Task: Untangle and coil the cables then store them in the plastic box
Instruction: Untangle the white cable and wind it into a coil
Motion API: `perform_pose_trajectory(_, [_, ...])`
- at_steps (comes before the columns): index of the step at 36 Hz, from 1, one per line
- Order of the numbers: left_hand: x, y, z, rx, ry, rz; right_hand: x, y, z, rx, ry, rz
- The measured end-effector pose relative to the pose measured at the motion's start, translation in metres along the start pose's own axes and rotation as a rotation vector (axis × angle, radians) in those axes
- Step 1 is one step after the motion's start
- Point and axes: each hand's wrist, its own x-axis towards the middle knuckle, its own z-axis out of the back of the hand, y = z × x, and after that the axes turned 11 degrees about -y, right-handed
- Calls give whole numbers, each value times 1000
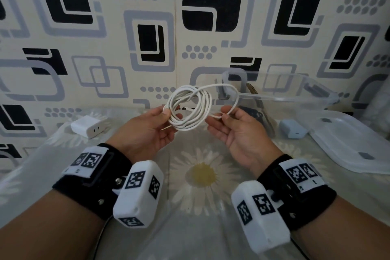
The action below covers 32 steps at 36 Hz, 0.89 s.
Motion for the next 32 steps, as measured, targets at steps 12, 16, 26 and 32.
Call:
perform_pose_trajectory(12, [0,7,-1,78,35,-81,2,-7,5,-322,149,-37])
perform_pose_trajectory(16, [1,8,0,160,3,-152,1,-11,3,-392,160,47])
perform_pose_trajectory(26, [-1,6,-1,266,-137,-370,-11,-15,-1,-410,416,-12])
perform_pose_trajectory(32, [-8,5,-6,369,-88,-396,-9,-13,-4,-371,304,-76])
